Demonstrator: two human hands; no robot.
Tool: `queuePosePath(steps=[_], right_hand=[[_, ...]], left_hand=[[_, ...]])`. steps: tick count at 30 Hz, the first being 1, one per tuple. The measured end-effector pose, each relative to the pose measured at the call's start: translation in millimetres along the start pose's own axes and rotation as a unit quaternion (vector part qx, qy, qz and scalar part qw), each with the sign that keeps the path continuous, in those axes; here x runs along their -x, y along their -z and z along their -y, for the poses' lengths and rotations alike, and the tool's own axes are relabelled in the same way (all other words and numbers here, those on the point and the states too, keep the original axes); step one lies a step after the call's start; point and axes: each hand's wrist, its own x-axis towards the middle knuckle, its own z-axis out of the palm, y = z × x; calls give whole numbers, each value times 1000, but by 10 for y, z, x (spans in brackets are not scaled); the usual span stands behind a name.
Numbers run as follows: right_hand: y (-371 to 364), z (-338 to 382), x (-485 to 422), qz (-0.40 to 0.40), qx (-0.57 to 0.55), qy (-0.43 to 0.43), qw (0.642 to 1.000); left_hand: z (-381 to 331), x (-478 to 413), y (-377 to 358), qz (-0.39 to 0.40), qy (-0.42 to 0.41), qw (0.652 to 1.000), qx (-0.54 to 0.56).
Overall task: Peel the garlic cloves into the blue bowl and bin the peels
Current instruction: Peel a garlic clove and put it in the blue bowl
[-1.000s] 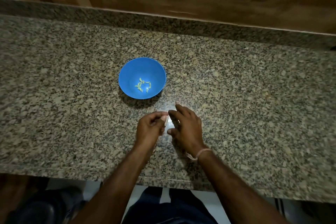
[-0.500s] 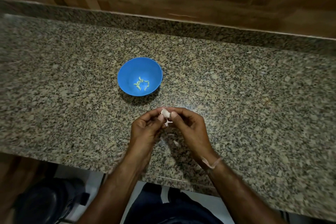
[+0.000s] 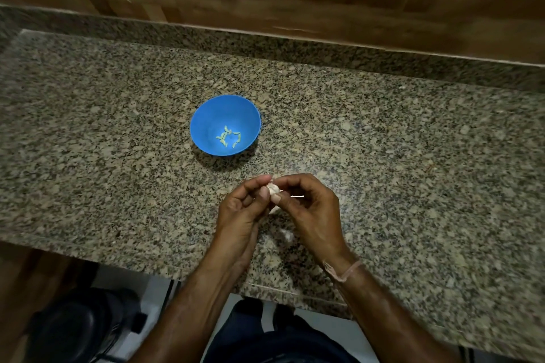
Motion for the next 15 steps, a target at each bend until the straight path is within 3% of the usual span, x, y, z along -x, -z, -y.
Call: queuePosePath(steps=[6, 15], right_hand=[[4, 3, 13, -12, 11, -7, 1000], [-44, -30, 43, -17, 60, -27, 998]], left_hand=[[35, 2, 1, 11, 15, 1000, 7], [40, 63, 37, -4, -59, 994, -86]])
